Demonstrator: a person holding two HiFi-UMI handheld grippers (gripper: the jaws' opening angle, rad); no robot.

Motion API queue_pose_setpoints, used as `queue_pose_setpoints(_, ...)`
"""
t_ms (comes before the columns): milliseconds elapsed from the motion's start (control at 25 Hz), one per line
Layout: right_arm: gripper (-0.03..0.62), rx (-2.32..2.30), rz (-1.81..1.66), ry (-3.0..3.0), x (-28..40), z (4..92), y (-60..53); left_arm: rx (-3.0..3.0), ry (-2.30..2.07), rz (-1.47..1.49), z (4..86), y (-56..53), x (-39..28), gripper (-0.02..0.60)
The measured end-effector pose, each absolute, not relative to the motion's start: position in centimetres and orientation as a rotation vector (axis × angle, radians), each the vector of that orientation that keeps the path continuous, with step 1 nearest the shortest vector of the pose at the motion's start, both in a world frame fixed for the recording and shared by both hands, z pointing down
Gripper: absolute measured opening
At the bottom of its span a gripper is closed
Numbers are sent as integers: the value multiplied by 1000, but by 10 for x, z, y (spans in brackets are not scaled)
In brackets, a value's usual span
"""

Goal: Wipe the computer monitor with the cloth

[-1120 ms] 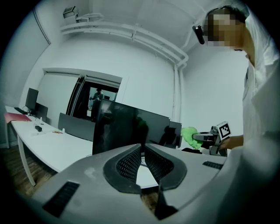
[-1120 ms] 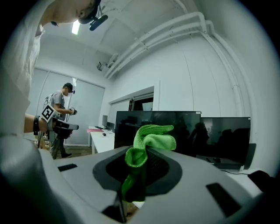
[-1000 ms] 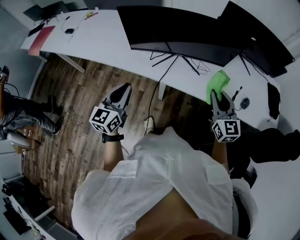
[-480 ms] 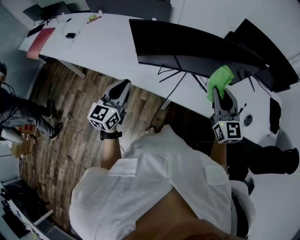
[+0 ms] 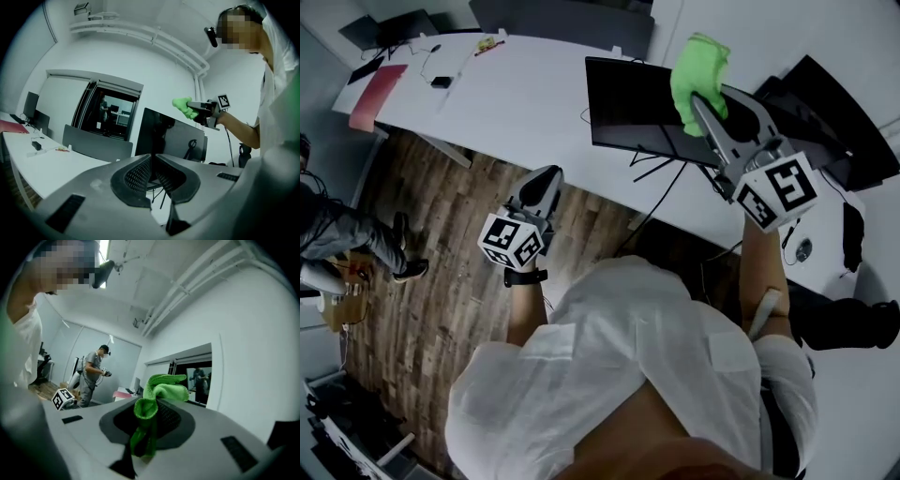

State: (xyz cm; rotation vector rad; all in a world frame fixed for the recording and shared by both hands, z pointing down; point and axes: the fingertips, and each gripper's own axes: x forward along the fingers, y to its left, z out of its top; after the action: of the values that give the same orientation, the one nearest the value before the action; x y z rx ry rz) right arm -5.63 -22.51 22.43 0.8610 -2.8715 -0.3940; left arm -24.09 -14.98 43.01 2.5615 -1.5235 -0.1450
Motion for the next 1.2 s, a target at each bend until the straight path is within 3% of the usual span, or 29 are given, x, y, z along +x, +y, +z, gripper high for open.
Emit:
queue_pose_setpoints(200, 237, 670, -452, -2727, -133, 212, -262, 2531, -1528, -170, 438, -149, -254, 32)
queue_pose_setpoints(400, 236, 455, -145, -2759, -182, 225, -280, 2490, -1548, -182, 446, -146, -263, 32)
queue_pose_setpoints(760, 245, 466, -289, -2469, -184, 257, -301, 2472, -1562, -191, 450, -152, -261, 32)
queue_pose_setpoints(960, 345, 544, -327, -2460, -171, 253, -317, 2478, -1549, -194, 448, -158, -252, 32)
queue_pose_setpoints(1120, 453, 637, -593, -2400, -166, 241, -321, 2490, -1536, -176, 448, -160, -243, 32)
queue_pose_setpoints(1200, 463, 616, -748, -2364, -170, 239, -316, 2493, -1537, -163, 449, -160, -240, 32)
